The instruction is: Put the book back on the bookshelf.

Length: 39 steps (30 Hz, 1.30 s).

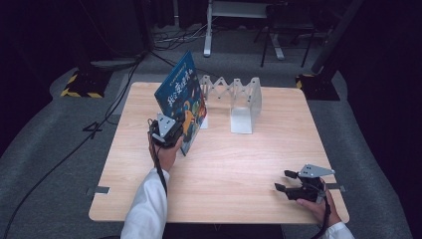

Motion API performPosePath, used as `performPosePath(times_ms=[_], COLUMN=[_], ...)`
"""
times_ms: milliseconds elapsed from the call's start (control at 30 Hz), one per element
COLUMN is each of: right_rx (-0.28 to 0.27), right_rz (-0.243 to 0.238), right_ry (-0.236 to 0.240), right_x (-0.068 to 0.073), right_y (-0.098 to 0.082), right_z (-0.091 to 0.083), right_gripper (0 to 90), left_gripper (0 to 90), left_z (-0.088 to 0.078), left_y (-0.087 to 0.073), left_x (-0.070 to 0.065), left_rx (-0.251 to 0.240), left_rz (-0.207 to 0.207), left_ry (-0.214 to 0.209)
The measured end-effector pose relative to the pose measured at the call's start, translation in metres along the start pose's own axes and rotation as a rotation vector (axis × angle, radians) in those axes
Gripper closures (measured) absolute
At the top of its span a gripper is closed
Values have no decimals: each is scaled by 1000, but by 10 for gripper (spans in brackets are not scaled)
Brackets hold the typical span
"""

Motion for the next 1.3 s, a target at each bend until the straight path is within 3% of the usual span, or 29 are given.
performPosePath(times_ms=[167,400,567,867,967,1300], right_rx=[3,6,14,29,36,40], right_rz=[0,-7,-11,-24,-31,-38], right_ry=[2,8,8,4,-1,3], right_x=[0,1,1,3,3,4], right_y=[0,0,0,0,0,0], right_z=[0,1,1,3,3,4], right_gripper=[310,323,323,323,323,322], left_gripper=[747,722,704,652,624,583], left_z=[4,12,18,27,29,29], left_y=[1,4,5,6,3,-5], left_x=[3,-4,-7,-13,-18,-21], left_rx=[5,3,5,28,52,90], left_rz=[5,63,64,69,120,166], left_ry=[3,48,80,94,114,112])
Point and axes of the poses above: each handheld gripper's, and its own axes: z roughly forward along the jaws, y roughly out of its top, x roughly to its left, the point moved 3 cm from there along z, roughly forward along the jaws, and after that the axes turned 15 degrees about -z, right-handed, at the moved point
